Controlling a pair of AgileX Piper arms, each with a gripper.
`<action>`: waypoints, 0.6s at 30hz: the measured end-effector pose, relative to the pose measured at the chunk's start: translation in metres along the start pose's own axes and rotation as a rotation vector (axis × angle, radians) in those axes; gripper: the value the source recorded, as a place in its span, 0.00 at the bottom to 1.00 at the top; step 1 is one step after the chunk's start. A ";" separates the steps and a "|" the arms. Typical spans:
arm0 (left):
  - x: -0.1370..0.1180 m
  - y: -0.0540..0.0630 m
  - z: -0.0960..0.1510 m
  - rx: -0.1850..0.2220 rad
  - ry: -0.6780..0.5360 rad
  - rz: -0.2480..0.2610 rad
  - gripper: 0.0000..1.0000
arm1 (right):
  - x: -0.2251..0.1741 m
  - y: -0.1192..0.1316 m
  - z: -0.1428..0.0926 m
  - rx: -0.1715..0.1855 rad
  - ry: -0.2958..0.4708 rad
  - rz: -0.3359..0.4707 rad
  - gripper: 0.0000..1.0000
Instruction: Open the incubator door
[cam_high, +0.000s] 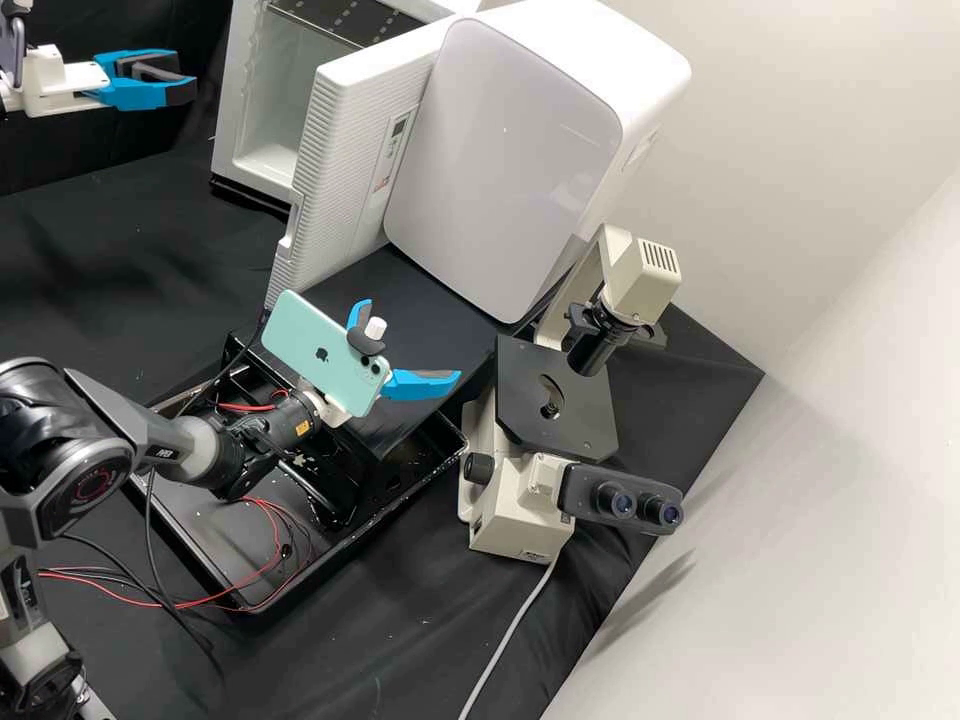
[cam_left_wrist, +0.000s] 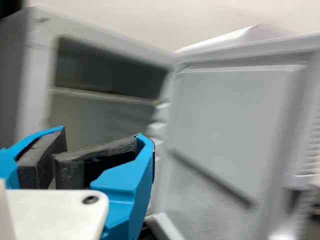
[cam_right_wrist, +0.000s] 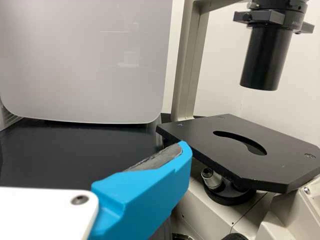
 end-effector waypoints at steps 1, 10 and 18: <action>0.000 0.000 -0.004 0.003 0.039 0.002 1.00 | 0.000 0.000 0.000 0.000 0.000 0.000 1.00; -0.006 0.003 -0.035 0.133 0.352 0.051 1.00 | 0.000 0.000 0.000 0.000 0.000 0.000 1.00; -0.012 -0.020 -0.054 0.192 0.454 0.053 1.00 | 0.000 0.000 0.000 0.000 0.000 0.000 1.00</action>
